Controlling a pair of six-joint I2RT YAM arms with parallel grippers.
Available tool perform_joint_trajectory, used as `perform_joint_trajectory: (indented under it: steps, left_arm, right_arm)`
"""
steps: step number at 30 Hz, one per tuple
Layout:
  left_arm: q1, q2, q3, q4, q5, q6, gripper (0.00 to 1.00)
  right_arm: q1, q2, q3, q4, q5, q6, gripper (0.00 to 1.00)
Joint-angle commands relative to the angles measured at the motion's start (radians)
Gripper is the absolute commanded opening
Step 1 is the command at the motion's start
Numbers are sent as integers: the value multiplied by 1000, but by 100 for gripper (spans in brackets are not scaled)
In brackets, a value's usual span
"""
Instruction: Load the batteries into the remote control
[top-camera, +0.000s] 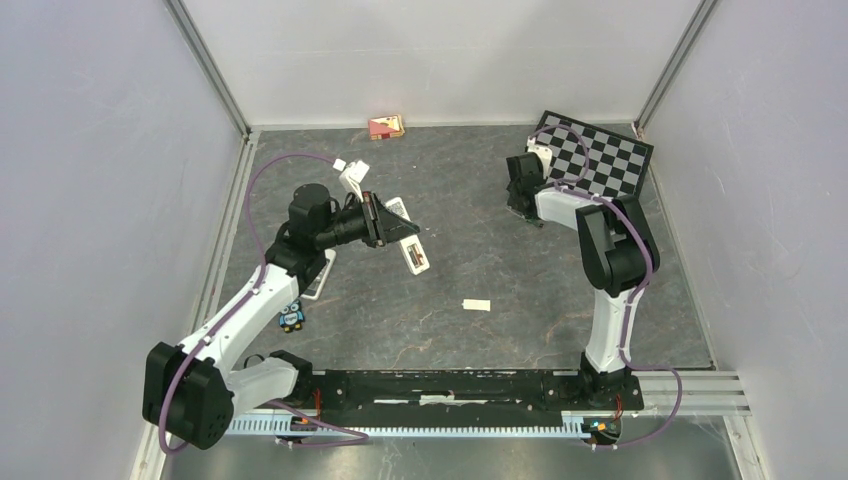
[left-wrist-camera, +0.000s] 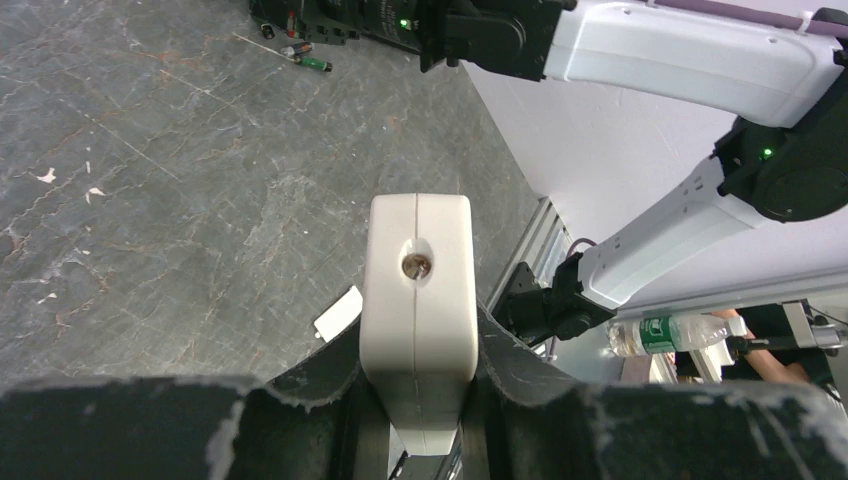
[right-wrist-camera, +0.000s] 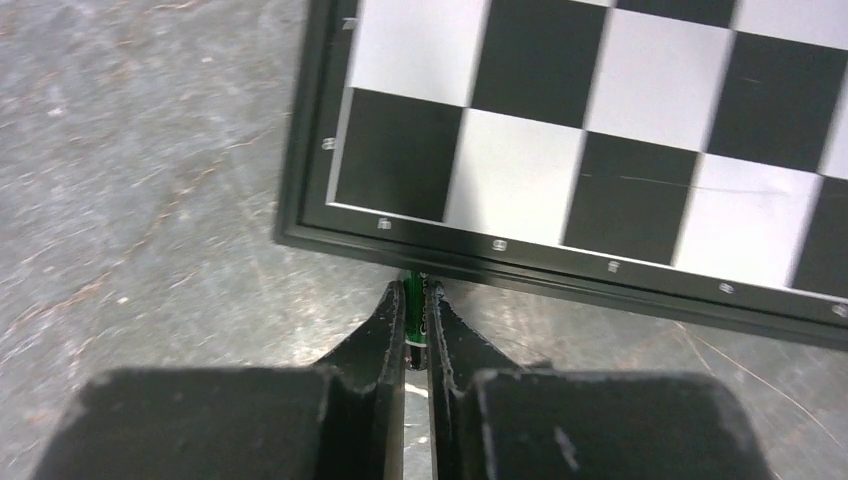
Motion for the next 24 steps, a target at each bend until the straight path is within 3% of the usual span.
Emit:
perform_joint_trajectory:
  steps: [1,7,15,24]
  left_arm:
    - [3,-2,6,6,-57,-10,2]
    - [4,9,-15,-4,-101,-24,2]
    - [3,74,-19,2,-115,-67,2]
    - [-8,155,-26,142,-28,-139,2]
  right_arm:
    - [-3,-34,-58,150,-243,-64,7]
    - [-2,-139,-146,269,-514,-99,6]
    - [8,-393,-399,418,-808,-53,7]
    - [127,-725,-592,508,-972,-20,9]
